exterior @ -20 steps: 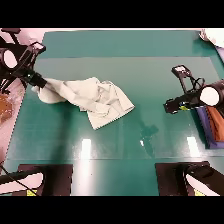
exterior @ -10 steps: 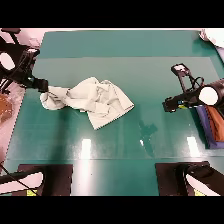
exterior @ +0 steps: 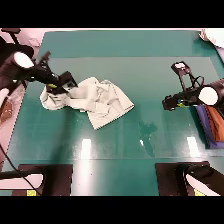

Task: Fold the shirts.

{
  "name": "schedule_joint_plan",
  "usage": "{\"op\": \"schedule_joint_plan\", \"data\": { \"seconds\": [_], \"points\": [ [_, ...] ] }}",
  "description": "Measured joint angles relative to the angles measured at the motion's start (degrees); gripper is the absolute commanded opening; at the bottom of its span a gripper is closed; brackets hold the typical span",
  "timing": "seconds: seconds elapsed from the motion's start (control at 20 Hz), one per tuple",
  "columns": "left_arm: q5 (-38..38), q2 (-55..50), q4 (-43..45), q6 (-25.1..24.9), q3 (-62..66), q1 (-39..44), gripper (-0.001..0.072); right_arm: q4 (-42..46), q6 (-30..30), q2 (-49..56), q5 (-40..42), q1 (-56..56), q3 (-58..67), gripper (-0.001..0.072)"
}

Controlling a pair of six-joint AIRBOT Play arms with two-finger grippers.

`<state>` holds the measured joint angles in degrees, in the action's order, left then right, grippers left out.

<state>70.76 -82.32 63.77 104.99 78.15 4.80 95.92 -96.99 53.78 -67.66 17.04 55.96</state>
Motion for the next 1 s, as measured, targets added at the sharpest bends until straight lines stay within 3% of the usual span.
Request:
{"op": "schedule_joint_plan", "data": {
  "seconds": [0.25, 0.6, 0.65, 0.75, 0.8, 1.0],
  "points": [
    [6.5, -2.6, 13.4, 9.0, 0.2, 1.5, 0.0714, -0.3, -0.3, 0.0, -0.2, 0.0, 0.0, 0.0410],
    [10.9, -2.9, 22.0, 12.4, 0.2, 1.8, 0.0711, -0.4, -0.5, 0.0, 0.0, 0.0, 0.0, 0.0409],
    [10.4, -3.0, 22.4, 12.6, 0.2, 1.8, 0.0663, -0.4, -0.5, 0.0, 0.1, 0.0, 0.0, 0.0409],
    [8.7, -3.0, 22.7, 12.9, 0.2, 1.8, 0.0291, -0.4, -0.5, 0.0, 0.2, 0.0, 0.0, 0.0409],
    [7.8, -3.0, 22.8, 13.0, 0.2, 1.8, 0.0233, -0.4, -0.5, 0.0, 0.2, 0.0, 0.0, 0.0409],
    [4.1, -3.1, 22.1, 13.2, 0.2, 1.9, 0.0229, -0.4, -0.6, 0.0, 0.2, 0.0, 0.0, 0.0409]
  ]
}}
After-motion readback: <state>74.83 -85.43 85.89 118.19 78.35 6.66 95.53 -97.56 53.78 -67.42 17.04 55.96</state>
